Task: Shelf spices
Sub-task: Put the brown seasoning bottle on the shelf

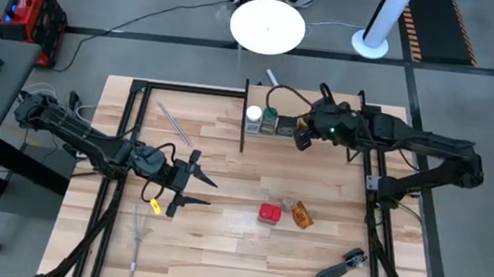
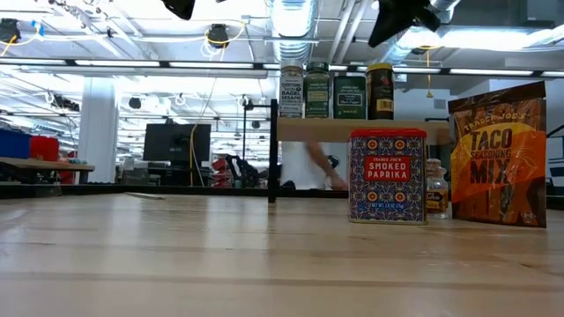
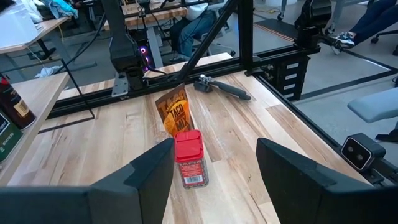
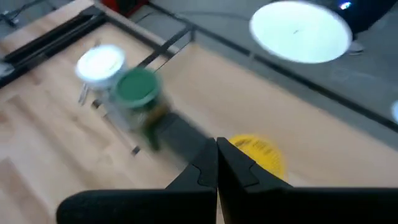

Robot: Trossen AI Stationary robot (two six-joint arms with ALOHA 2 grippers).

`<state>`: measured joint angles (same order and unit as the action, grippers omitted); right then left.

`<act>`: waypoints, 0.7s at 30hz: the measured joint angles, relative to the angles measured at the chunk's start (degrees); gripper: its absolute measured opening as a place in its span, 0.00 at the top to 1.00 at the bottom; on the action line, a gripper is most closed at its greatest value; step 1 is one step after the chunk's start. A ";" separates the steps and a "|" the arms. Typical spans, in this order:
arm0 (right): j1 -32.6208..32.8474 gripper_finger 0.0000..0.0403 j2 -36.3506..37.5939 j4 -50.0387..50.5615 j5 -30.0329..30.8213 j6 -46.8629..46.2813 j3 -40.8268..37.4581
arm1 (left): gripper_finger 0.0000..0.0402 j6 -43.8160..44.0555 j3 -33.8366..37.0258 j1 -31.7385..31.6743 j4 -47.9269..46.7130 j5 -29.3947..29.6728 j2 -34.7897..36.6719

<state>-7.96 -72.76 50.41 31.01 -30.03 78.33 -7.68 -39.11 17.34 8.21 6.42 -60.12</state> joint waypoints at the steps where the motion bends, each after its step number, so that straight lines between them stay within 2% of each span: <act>1: -0.58 1.00 0.03 0.01 0.81 0.44 0.35 | 0.45 0.02 0.00 0.00 0.04 0.01 0.00; 12: -9.71 1.00 -1.38 5.89 -1.11 1.60 0.58 | 0.45 0.43 0.00 0.07 -0.18 -0.01 0.00; 21: -9.00 1.00 -2.66 9.31 -5.08 -0.18 0.58 | 0.45 0.23 0.00 0.07 -0.45 -0.01 0.00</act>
<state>-16.96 -75.42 59.72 25.93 -30.21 78.91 -7.44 -39.11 17.41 7.76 6.42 -60.12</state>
